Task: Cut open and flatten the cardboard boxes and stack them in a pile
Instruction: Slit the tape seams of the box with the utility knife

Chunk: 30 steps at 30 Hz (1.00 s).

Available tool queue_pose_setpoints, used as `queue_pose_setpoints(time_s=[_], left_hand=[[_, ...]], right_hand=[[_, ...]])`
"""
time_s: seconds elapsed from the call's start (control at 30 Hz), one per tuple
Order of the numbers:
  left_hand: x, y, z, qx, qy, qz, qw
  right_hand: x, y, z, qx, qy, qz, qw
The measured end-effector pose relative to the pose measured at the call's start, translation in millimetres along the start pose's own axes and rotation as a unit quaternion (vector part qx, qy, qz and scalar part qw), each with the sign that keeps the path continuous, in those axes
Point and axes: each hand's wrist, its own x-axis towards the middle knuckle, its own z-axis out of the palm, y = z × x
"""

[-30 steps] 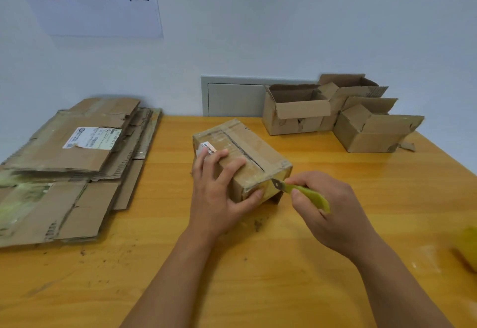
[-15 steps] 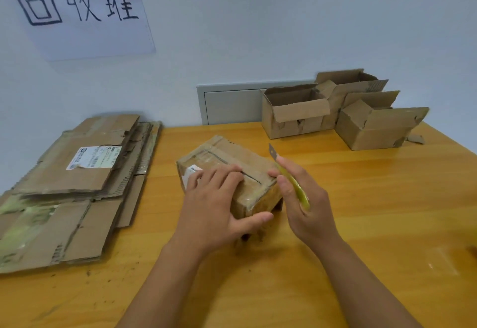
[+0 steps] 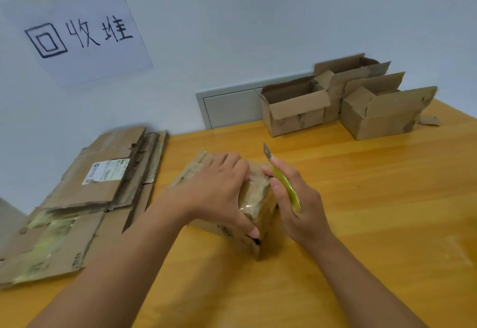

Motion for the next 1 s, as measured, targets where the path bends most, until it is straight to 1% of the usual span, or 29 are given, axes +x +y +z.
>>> queue_pose_setpoints(time_s=[0.07,0.17,0.23,0.27,0.33,0.4,0.5,0.57,0.63,0.77,0.9,1.0], left_hand=[[-1.1,11.1,1.9,-0.013,0.027,-0.01,0.999],[-8.4,21.6,9.7,-0.074,0.067,-0.036,0.994],[-14.2,23.0,14.2,-0.085,0.08,-0.026,0.993],[-17.7,22.9,14.7,-0.094,0.083,-0.021,0.992],[-25.6,22.1,13.1,-0.145,0.083,-0.022,0.986],[-31.6,22.5,10.7,-0.183,0.068,-0.017,0.98],[-33.2,21.4,9.5,-0.213,0.056,-0.021,0.975],[-30.7,16.3,9.7,-0.192,0.093,-0.043,0.976],[-28.2,10.2,11.5,-0.16,0.153,-0.073,0.972],[-25.6,8.5,25.2,-0.137,0.249,-0.117,0.951],[-22.8,11.8,39.6,-0.126,0.284,-0.126,0.942],[-21.5,12.8,44.1,-0.133,0.302,-0.109,0.938]], right_hand=[[0.0,0.2,-0.9,-0.005,0.008,0.008,1.0],[0.1,-1.2,-0.2,0.0,0.002,0.03,1.0],[-0.3,-2.9,0.7,0.014,-0.008,0.043,0.999],[-0.6,-3.5,1.3,0.021,-0.014,0.049,0.999],[-1.0,-5.7,1.4,0.031,-0.022,0.058,0.998],[0.0,-7.9,0.4,0.048,-0.025,0.07,0.996],[0.6,-10.1,-0.5,0.098,-0.008,0.084,0.992],[-1.6,-11.3,-0.6,0.128,0.013,0.093,0.987],[-2.9,-14.5,-1.6,0.158,0.023,0.11,0.981],[-0.9,-22.9,-6.3,0.223,0.045,0.142,0.963],[1.6,-26.9,-9.0,0.258,0.053,0.138,0.955],[0.0,-25.9,-6.7,0.255,0.03,0.13,0.958]])
